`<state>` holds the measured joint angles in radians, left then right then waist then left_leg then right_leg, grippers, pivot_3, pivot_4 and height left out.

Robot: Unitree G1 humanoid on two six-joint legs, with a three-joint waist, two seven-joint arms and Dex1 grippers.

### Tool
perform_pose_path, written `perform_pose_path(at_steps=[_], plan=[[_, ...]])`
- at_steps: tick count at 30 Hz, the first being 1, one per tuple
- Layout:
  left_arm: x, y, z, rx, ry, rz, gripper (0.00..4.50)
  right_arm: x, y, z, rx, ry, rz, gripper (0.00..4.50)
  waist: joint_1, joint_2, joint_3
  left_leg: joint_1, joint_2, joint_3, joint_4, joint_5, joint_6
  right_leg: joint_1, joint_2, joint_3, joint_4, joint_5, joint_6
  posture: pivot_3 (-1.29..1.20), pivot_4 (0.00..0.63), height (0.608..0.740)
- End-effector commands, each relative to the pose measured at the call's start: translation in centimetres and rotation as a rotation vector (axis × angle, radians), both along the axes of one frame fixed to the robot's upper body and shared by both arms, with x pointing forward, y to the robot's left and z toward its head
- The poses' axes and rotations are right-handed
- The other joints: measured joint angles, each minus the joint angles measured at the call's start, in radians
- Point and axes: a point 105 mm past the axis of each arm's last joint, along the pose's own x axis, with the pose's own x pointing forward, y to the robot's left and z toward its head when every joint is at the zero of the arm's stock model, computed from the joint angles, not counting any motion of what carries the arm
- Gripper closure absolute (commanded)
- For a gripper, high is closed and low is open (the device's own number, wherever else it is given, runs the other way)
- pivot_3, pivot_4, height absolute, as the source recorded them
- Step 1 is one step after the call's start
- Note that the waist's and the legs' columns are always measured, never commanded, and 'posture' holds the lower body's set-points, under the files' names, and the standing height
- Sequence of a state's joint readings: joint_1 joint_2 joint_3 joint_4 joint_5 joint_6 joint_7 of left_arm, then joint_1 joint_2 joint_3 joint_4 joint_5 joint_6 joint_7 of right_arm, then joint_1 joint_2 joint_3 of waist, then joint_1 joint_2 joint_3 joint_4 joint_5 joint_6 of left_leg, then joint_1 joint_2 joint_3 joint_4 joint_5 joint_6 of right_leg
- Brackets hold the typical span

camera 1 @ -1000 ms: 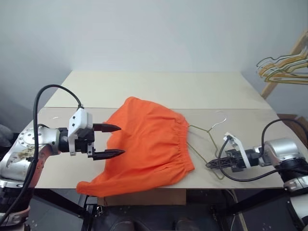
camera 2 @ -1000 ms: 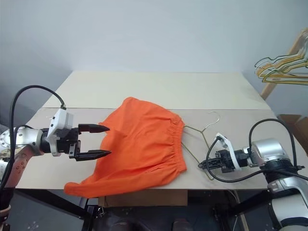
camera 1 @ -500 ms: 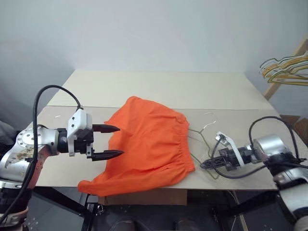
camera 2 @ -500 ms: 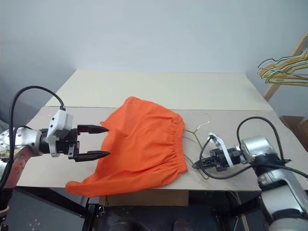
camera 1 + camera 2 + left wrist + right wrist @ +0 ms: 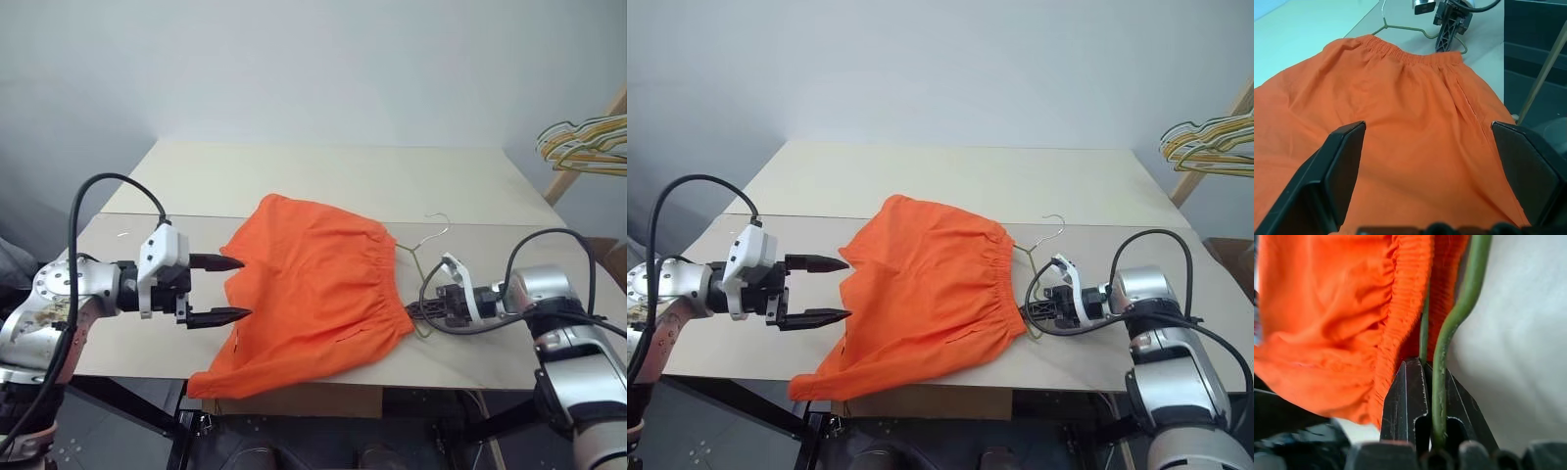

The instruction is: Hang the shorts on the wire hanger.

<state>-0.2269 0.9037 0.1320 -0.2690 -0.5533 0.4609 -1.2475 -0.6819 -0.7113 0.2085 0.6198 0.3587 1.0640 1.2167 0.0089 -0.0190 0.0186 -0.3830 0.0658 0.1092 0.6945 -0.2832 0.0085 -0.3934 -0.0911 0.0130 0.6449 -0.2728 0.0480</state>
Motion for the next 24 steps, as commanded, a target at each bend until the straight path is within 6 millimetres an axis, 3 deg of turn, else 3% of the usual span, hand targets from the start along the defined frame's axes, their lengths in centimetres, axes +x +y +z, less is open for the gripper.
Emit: perform_pose_path(at_steps=[1, 8, 13, 19, 24], plan=[[-0.2, -0.4, 0.8, 0.003, -0.035, -0.025, 0.04, 1.9, -0.6, 3.1, -0.14, -0.286, 0.059, 4.5, 0.0, 0.0, 0.0, 0.0, 0.0, 0.0, 0.0, 0.0, 0.0, 0.0, 0.0, 0.0, 0.0, 0.0, 0.0, 0.03, 0.0, 0.74], [0.1, -0.6, 0.8, 0.0, -0.037, -0.036, 0.04, 4.5, -0.2, 7.0, -0.199, -0.51, 0.052, 4.5, -0.02, 0.0, 0.0, 0.0, 0.0, 0.0, 0.0, 0.0, 0.0, -0.001, 0.0, 0.001, 0.0, 0.0, 0.0, 0.01, 0.0, 0.74], [0.3, -0.6, 0.9, 0.007, -0.04, -0.041, 0.04, 5.3, 1.8, 10.3, -0.245, -0.691, 0.151, 4.5, -0.027, 0.001, 0.001, -0.001, 0.0, 0.0, 0.0, 0.0, 0.0, -0.002, 0.0, 0.001, 0.0, 0.0, 0.0, 0.0, 0.0, 0.74], [1.1, 0.2, 2.0, 0.034, -0.081, -0.027, 0.04, 4.6, 5.9, 14.0, -0.287, -0.912, 0.383, 4.5, -0.03, 0.001, 0.001, -0.002, 0.0, 0.001, 0.0, 0.0, 0.0, -0.004, 0.0, 0.001, 0.001, 0.0, 0.0, 0.0, 0.0, 0.74], [1.6, 1.4, 3.3, 0.083, -0.134, -0.015, 0.04, 3.2, 8.0, 14.5, -0.449, -1.013, 0.641, 4.5, -0.029, 0.001, 0.001, -0.006, 0.0, 0.001, 0.0, 0.0, 0.0, -0.008, 0.0, 0.001, 0.002, 0.0, 0.0, 0.01, 0.0, 0.74]])
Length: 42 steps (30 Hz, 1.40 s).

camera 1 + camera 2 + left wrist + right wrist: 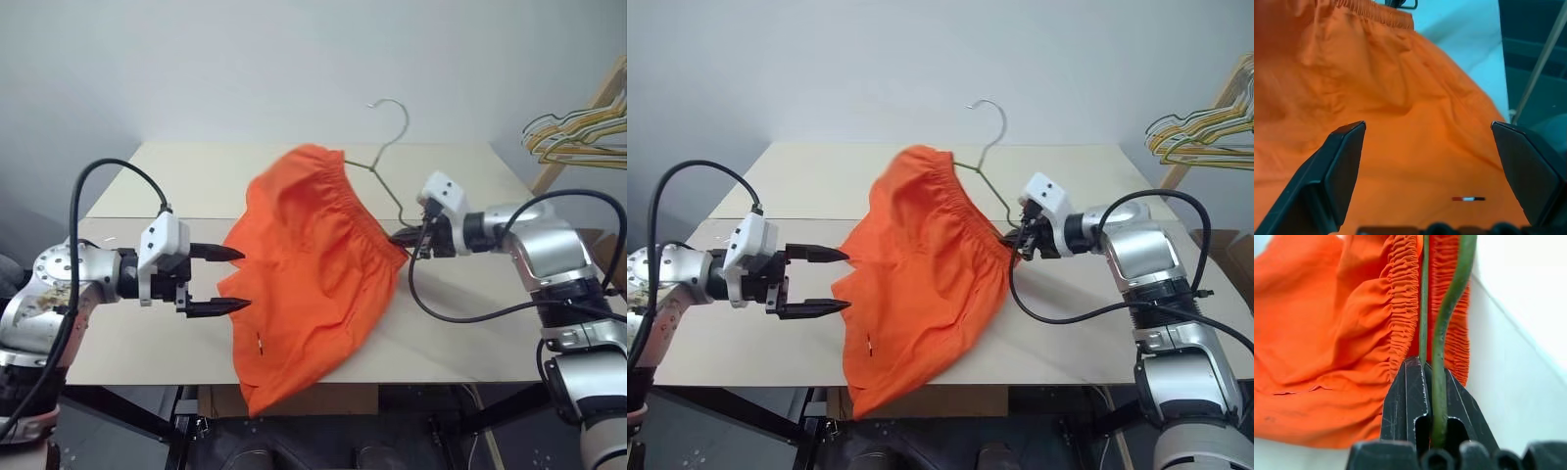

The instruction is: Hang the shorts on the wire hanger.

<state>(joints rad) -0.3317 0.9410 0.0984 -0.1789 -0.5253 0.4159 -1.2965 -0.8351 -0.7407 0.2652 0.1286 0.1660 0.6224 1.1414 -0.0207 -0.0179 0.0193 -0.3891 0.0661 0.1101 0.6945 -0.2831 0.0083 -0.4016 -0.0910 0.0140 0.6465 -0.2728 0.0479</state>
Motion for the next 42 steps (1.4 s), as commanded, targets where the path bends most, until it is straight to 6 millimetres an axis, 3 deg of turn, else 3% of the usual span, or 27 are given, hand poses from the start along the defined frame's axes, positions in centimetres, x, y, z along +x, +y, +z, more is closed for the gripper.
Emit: perform_pose_path(at_steps=[1, 14, 21, 26, 34, 42], plan=[[0.4, 0.9, 2.1, 0.043, -0.096, 0.005, 0.04, -1.0, 1.2, 1.6, -0.16, -0.118, 0.138, 4.5, 0.002, 0.0, 0.0, -0.001, 0.0, 0.0, 0.0, 0.0, 0.0, -0.002, 0.0, 0.0, 0.0, 0.0, 0.0, 0.01, 0.0, 0.74], [0.4, -0.2, 4.9, 0.084, -0.203, -0.111, 0.04, -2.0, 2.9, 1.3, -0.269, -0.024, 0.185, 4.5, 0.003, 0.0, 0.0, -0.002, 0.0, 0.0, 0.001, 0.0, 0.0, -0.002, 0.0, 0.0, 0.001, 0.0, 0.0, -0.01, 0.0, 0.74], [4.5, 0.7, 6.9, 0.086, -0.316, -0.011, 0.04, -2.6, 2.9, 1.1, -0.282, 0.034, 0.195, 4.5, 0.004, 0.0, 0.0, -0.002, 0.0, 0.0, 0.001, 0.001, -0.001, -0.002, 0.001, -0.001, 0.001, 0.0, 0.0, -0.02, 0.0, 0.74], [6.5, -0.6, 4.6, 0.189, -0.265, -0.089, 0.04, -2.9, 3.2, 1.2, -0.285, 0.048, 0.204, 4.5, 0.001, 0.0, 0.0, -0.002, 0.0, 0.0, 0.001, 0.003, -0.004, -0.002, 0.0, -0.001, 0.001, 0.0, 0.0, -0.04, 0.0, 0.74], [9.0, -2.3, 2.9, 0.264, -0.205, -0.15, 0.04, -3.6, 3.4, 1.3, -0.298, 0.052, 0.228, 4.5, -0.026, 0.0, 0.0, -0.004, 0.0, 0.0, 0.002, 0.003, -0.005, -0.003, 0.0, -0.001, 0.001, 0.0, 0.0, -0.05, 0.0, 0.74], [8.8, -2.9, 0.9, 0.329, -0.11, -0.251, 0.04, -4.0, 3.7, 1.3, -0.305, 0.053, 0.239, 4.5, -0.056, 0.0, 0.0, -0.004, 0.0, 0.0, 0.003, 0.003, -0.004, -0.003, 0.0, 0.0, 0.001, 0.0, 0.0, -0.06, 0.0, 0.74]])
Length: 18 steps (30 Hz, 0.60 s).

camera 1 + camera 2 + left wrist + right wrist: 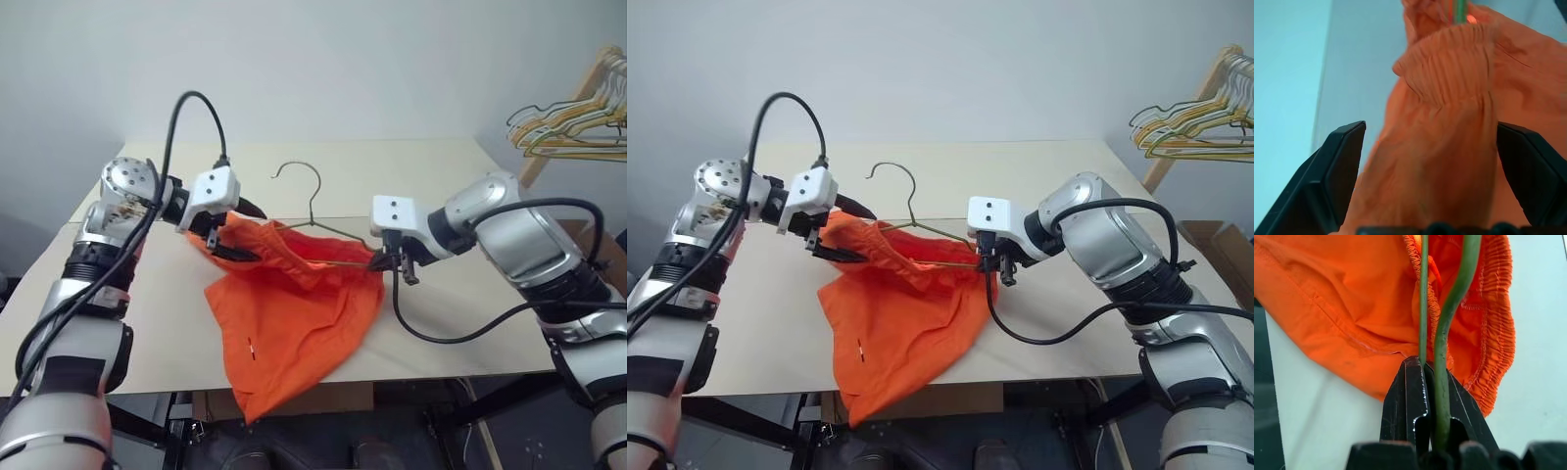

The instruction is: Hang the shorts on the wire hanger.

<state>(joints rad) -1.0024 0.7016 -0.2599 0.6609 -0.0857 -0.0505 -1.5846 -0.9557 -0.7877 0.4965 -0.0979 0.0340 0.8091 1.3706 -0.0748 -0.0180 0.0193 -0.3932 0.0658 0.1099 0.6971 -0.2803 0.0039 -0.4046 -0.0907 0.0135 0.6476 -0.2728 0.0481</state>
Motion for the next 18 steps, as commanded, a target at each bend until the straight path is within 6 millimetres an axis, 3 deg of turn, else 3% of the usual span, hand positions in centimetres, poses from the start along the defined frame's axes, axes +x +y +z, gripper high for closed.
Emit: perform_pose_path(at_steps=[1, 7, 18], plan=[[0.0, -0.2, 0.7, 0.026, -0.026, -0.034, 0.04, -0.2, 0.5, 1.4, 0.011, -0.044, 0.022, 4.5, -0.003, 0.0, 0.0, 0.0, 0.0, 0.0, 0.0, 0.0, 0.0, 0.0, 0.0, 0.0, 0.0, 0.0, 0.0, -0.06, 0.0, 0.74], [0.5, 0.0, -0.7, 0.091, -0.042, -0.002, 0.04, -0.3, 0.8, 1.6, 0.02, -0.043, 0.03, 4.5, 0.002, 0.0, 0.0, 0.0, 0.0, 0.0, 0.0, 0.0, 0.001, 0.0, 0.0, 0.0, 0.0, 0.0, 0.0, -0.06, 0.0, 0.74], [0.7, -0.5, -1.2, 0.105, -0.035, 0.003, 3.46, -0.8, 1.9, 2.1, 0.048, -0.029, 0.051, 4.5, 0.003, 0.0, 0.0, 0.0, 0.0, 0.0, 0.0, 0.0, 0.001, 0.0, 0.0, 0.0, 0.001, 0.0, 0.0, -0.07, 0.0, 0.74]])
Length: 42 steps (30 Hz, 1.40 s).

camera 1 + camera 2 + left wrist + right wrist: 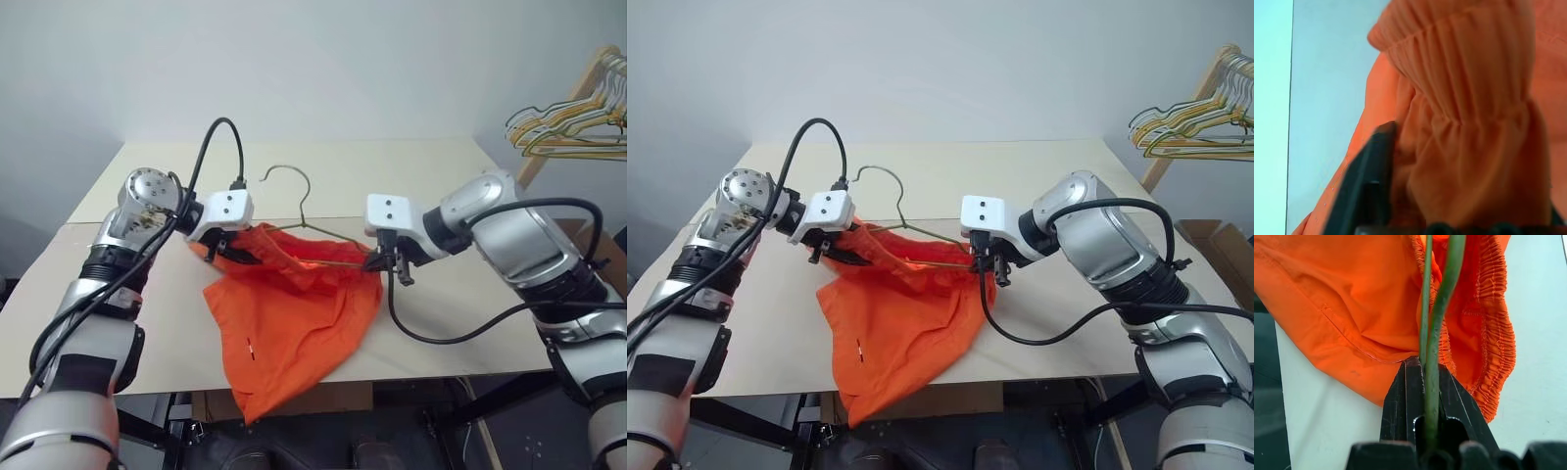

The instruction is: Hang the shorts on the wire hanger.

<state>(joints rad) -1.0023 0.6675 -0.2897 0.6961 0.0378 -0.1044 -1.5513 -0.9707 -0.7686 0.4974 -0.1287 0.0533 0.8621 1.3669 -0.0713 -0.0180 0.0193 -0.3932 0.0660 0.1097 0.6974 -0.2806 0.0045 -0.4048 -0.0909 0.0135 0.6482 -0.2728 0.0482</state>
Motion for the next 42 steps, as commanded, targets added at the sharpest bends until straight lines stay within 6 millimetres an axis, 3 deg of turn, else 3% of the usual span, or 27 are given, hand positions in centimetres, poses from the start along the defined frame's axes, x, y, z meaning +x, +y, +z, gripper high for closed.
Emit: perform_pose_path(at_steps=[1, 3, 4, 8, 12, 16, 25, 26, 30, 32, 35, 39, 42], plan=[[0.1, -0.3, 0.7, -0.015, -0.014, -0.009, 3.78, -0.5, 1.1, 1.7, 0.028, -0.041, 0.042, 4.5, 0.0, 0.0, 0.0, 0.0, 0.0, 0.0, 0.0, 0.0, 0.0, 0.0, 0.0, 0.0, 0.0, 0.0, 0.0, -0.07, 0.0, 0.74], [0.1, -0.5, 0.7, -0.024, -0.007, -0.012, 4.39, -0.5, 1.1, 1.8, 0.028, -0.041, 0.042, 4.5, 0.0, 0.0, 0.0, 0.0, 0.0, 0.0, 0.0, 0.0, 0.0, 0.0, 0.0, 0.0, 0.0, 0.0, 0.0, -0.07, 0.0, 0.74], [0.1, -0.5, 0.8, -0.03, -0.005, -0.011, 4.46, -0.5, 1.1, 1.8, 0.029, -0.04, 0.042, 4.5, 0.0, 0.0, 0.0, 0.0, 0.0, 0.0, 0.0, 0.0, 0.0, 0.0, 0.0, 0.0, 0.0, 0.0, 0.0, -0.07, 0.0, 0.74], [0.2, -0.7, 1.2, -0.065, 0.001, 0.001, 4.46, -0.6, 1.1, 1.7, 0.024, -0.048, 0.039, 4.5, -0.001, 0.0, 0.0, 0.0, 0.0, 0.0, 0.0, 0.0, 0.0, 0.0, 0.0, 0.0, 0.0, 0.0, 0.0, -0.07, 0.0, 0.74], [0.1, -0.6, 1.4, -0.133, 0.017, 0.039, 4.46, 0.1, 0.6, 1.2, 0.004, -0.172, 0.06, 4.5, -0.001, 0.0, 0.0, 0.0, 0.0, 0.0, 0.0, 0.0, 0.0, 0.0, 0.0, 0.0, 0.0, 0.0, 0.0, -0.08, 0.0, 0.74], [-0.4, 0.2, 1.3, -0.177, 0.051, 0.076, 4.5, 1.3, -0.6, 1.6, 0.033, -0.225, -0.037, 3.48, -0.005, 0.0, 0.0, 0.0, 0.0, 0.0, 0.0, 0.0, 0.0, 0.0, 0.0, 0.0, 0.0, 0.0, 0.0, -0.08, 0.0, 0.74], [-1.4, 2.0, 0.9, -0.233, 0.098, 0.175, 4.5, 3.1, -5.4, 5.8, 0.216, -0.297, -0.301, 0.25, -0.014, 0.0, 0.0, 0.0, 0.0, 0.0, 0.0, 0.0, -0.001, 0.0, 0.0, 0.0, 0.0, 0.0, 0.0, -0.09, 0.0, 0.74], [-1.4, 2.1, 0.9, -0.238, 0.101, 0.184, 4.5, 3.2, -6.0, 6.2, 0.237, -0.305, -0.326, 0.03, -0.015, 0.0, 0.0, 0.0, 0.0, 0.0, 0.0, 0.0, 0.0, 0.0, 0.0, 0.0, 0.0, 0.0, 0.0, -0.1, 0.0, 0.74], [-1.5, 2.3, 0.9, -0.261, 0.125, 0.202, 4.5, 2.9, -8.4, 6.2, 0.321, -0.298, -0.411, 0.03, -0.019, 0.0, 0.0, 0.0, 0.0, 0.0, 0.0, 0.0, 0.0, 0.001, 0.0, 0.0, 0.0, 0.0, 0.0, -0.1, 0.0, 0.74], [-1.6, 2.4, 0.9, -0.261, 0.133, 0.203, 4.5, 1.8, -9.2, 4.4, 0.354, -0.231, -0.405, 0.03, -0.022, 0.0, 0.0, 0.0, 0.0, 0.0, 0.0, 0.0, 0.0, 0.001, 0.0, 0.0, 0.0, 0.0, 0.0, -0.1, 0.0, 0.74], [-1.5, 2.5, 1.0, -0.26, 0.133, 0.209, 4.5, 0.2, -9.0, 1.7, 0.412, -0.132, -0.387, 0.03, -0.025, -0.001, 0.0, 0.001, 0.0, -0.001, 0.0, 0.0, 0.0, 0.002, 0.0, 0.0, -0.001, 0.0, 0.0, -0.1, 0.0, 0.74], [-1.4, 2.5, 1.2, -0.263, 0.133, 0.209, 4.5, -0.8, -6.8, -1.9, 0.45, -0.06, -0.376, 0.03, -0.043, 0.0, -0.001, 0.004, 0.0, 0.0, 0.0, 0.0, 0.001, 0.003, 0.0, 0.002, 0.001, 0.0, 0.0, -0.1, 0.0, 0.74], [-1.4, 2.4, 1.4, -0.266, 0.13, 0.204, 4.5, 0.3, -5.0, -3.9, 0.522, -0.025, -0.453, 0.03, -0.054, 0.0, -0.001, 0.006, 0.0, 0.0, 0.0, 0.0, 0.001, 0.005, 0.001, 0.003, 0.002, 0.0, 0.0, -0.09, 0.0, 0.74]])
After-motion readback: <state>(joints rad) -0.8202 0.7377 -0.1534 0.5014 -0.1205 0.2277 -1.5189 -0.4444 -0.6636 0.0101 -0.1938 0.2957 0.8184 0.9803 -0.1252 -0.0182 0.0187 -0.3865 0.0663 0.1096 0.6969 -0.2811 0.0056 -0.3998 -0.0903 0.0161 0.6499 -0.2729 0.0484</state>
